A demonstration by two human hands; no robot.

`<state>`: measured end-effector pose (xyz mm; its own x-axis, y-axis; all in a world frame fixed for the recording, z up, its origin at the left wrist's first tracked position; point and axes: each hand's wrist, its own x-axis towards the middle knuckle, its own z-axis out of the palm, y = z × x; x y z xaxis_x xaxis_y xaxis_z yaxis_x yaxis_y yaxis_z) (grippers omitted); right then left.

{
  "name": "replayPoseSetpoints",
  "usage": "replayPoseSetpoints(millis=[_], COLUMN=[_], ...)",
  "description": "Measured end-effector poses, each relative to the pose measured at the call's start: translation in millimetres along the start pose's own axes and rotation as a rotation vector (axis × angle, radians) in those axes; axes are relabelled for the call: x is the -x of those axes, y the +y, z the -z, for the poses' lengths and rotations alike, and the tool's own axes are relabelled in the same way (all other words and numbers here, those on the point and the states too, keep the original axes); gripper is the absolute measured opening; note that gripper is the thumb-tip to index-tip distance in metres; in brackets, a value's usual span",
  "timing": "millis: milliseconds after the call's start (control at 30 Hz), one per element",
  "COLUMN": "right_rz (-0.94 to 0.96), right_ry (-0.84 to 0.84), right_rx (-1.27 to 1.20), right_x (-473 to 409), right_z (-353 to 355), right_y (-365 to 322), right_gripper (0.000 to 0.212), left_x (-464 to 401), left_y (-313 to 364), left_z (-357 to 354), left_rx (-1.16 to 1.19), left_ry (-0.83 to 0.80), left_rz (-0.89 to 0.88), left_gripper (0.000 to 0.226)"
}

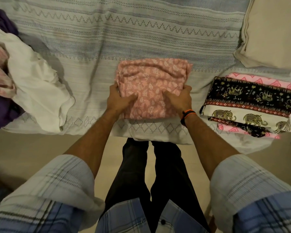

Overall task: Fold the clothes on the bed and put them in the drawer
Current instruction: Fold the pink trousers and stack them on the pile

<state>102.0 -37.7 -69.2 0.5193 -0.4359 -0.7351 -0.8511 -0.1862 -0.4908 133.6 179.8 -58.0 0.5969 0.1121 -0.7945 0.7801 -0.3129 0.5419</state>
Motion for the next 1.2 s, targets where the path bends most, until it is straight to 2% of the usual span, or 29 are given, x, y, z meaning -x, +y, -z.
replayPoseSetpoints(millis=[233, 367, 700, 800, 933, 1067, 1200], right_rz=[-0.001, 0.017, 0.128, 0.141, 0.174, 0.215, 0.235], right_ry=[-0.075, -0.092, -0.030, -0.014, 0.017, 0.031, 0.023], right_rx=[-0.126, -0.156, -0.105, -0.124, -0.158, -0.173, -0.196], right_x=[0, 18, 76, 84, 87, 82, 68], right_z=[8, 18, 83, 111, 153, 208, 256], right_y=[1, -9, -22, -14, 3, 23, 46], right_gripper=[0.061, 0.073, 0.085, 0.080, 0.091, 0.065, 0.060], left_x=[3, 22, 95, 116, 140, 168, 186], left_y=[14, 25, 61, 70, 80, 91, 95], left_z=[-12, -10, -19, -38, -75, -129, -181], left_rx=[0.078, 0.114, 0.108, 0.073, 0.042, 0.019, -0.002], left_ry=[-0.074, -0.068, -0.106, -0.131, -0.146, -0.156, -0.126], left_rz=[0.061, 0.056, -0.017, -0.037, -0.065, -0.096, -0.117], left_gripper=[0.072, 0.068, 0.072, 0.072, 0.071, 0.074, 0.076])
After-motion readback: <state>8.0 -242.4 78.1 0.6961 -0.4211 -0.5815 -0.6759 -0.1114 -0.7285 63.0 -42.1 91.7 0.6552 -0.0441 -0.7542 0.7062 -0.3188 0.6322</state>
